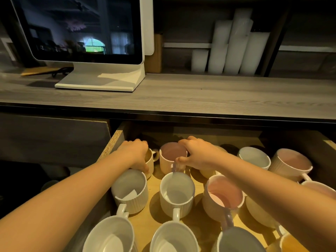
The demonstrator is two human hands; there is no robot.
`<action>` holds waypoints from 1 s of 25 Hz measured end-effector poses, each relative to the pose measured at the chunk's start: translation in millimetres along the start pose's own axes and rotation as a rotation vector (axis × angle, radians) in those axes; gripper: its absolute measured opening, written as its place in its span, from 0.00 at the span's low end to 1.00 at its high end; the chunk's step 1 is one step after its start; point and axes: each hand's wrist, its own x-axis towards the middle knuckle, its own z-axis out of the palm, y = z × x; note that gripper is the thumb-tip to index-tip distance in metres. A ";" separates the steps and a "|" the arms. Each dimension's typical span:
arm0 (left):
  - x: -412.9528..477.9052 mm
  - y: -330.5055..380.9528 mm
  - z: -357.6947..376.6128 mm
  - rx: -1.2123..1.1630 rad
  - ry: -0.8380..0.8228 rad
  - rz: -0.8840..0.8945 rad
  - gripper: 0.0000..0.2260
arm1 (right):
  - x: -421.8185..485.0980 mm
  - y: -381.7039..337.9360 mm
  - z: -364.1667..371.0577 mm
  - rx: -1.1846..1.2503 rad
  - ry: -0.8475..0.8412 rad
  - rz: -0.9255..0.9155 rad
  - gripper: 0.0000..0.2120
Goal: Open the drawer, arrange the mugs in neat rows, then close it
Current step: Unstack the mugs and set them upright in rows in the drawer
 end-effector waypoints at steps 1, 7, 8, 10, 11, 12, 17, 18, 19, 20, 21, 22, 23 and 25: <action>-2.4 -2.0 -3.8 -0.008 0.030 0.011 0.32 | -0.6 0.4 -0.7 0.004 0.007 -0.003 0.29; -31.3 -18.9 -31.7 -0.075 0.259 0.100 0.39 | -7.9 -4.1 -11.5 0.143 0.064 -0.059 0.29; -37.7 -19.8 -35.2 -0.095 0.262 0.122 0.40 | -10.3 -6.2 -13.9 0.215 0.069 -0.073 0.28; -49.5 -18.6 -39.6 -0.141 0.264 0.184 0.42 | -14.7 -10.9 -17.2 0.354 0.070 -0.109 0.25; -54.5 -17.2 -41.6 -0.168 0.269 0.218 0.42 | -16.7 -12.9 -18.3 0.411 0.069 -0.126 0.22; -59.2 -15.2 -44.0 -0.200 0.274 0.254 0.42 | -18.4 -14.8 -19.3 0.452 0.072 -0.143 0.18; -71.2 -10.4 -52.9 -0.463 0.220 0.329 0.39 | -30.0 -15.9 -26.8 0.607 0.159 -0.200 0.10; -71.3 -11.5 -52.2 -0.517 0.204 0.329 0.39 | -31.6 -14.2 -28.1 0.643 0.174 -0.206 0.10; -70.8 -13.2 -50.1 -0.578 0.203 0.318 0.39 | -33.3 -12.3 -28.8 0.678 0.186 -0.200 0.10; -69.7 -14.4 -46.9 -0.665 0.221 0.290 0.40 | -34.7 -10.5 -28.7 0.723 0.201 -0.182 0.10; -68.4 -15.0 -43.1 -0.783 0.249 0.239 0.40 | -35.8 -9.0 -28.8 0.774 0.221 -0.147 0.09; -67.7 -14.1 -39.2 -0.915 0.278 0.174 0.39 | -36.2 -8.3 -28.8 0.829 0.249 -0.107 0.08; -67.0 -11.1 -34.9 -1.030 0.290 0.109 0.37 | -37.5 -9.3 -29.1 0.881 0.274 -0.068 0.07; -65.9 -0.9 -27.3 -1.115 0.259 0.035 0.33 | -41.5 -16.8 -29.4 0.959 0.294 -0.025 0.05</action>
